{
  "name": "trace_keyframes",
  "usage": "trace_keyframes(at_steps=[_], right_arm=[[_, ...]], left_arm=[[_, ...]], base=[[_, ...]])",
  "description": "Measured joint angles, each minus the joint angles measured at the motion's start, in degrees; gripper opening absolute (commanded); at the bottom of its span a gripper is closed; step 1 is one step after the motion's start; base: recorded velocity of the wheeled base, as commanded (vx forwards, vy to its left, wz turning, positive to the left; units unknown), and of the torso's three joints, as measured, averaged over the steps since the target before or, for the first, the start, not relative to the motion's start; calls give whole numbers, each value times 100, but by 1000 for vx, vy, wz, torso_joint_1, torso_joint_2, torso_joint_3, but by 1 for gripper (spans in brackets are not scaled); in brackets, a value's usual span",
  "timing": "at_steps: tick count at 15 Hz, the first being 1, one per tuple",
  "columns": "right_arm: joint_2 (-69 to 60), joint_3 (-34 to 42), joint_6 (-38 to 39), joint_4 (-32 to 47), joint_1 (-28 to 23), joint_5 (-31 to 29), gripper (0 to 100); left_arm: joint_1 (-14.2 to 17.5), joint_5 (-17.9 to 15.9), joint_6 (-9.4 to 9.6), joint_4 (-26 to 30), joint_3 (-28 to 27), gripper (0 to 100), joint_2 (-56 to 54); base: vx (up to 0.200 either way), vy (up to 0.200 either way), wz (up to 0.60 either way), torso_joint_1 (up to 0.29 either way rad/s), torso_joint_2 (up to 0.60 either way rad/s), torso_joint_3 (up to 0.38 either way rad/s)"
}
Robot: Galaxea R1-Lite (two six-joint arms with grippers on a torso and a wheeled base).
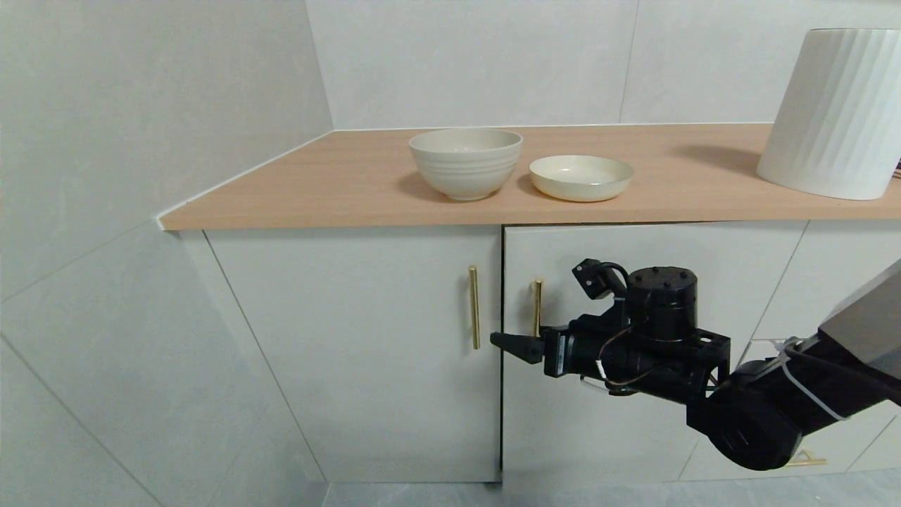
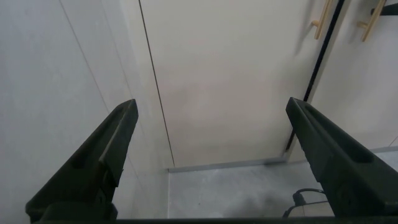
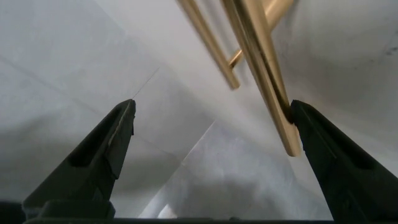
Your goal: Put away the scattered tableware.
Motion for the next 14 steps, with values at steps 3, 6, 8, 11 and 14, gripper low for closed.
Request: trace_keyframes(at_steps=[3,6,8,11,14], right_arm=[[-140,95,10,30,2,139,100],[-188,160,43,24,5,235,100],[-239,263,43,20,5,451,100],[-294,316,43,27,5,503,100],[-319,328,43,73,24,512,100]], left_arm=[[-2,2,0,0,0,100,0],[-2,0,0,1,0,100,0],[0,0,0,0,0,100,0],[0,2,2,0,0,100,0],[-2,0,2,0,0,100,0]], base=[[0,0,0,0,0,0],[0,0,0,0,0,0],[0,0,0,0,0,0],[0,0,0,0,0,0],[0,0,0,0,0,0]])
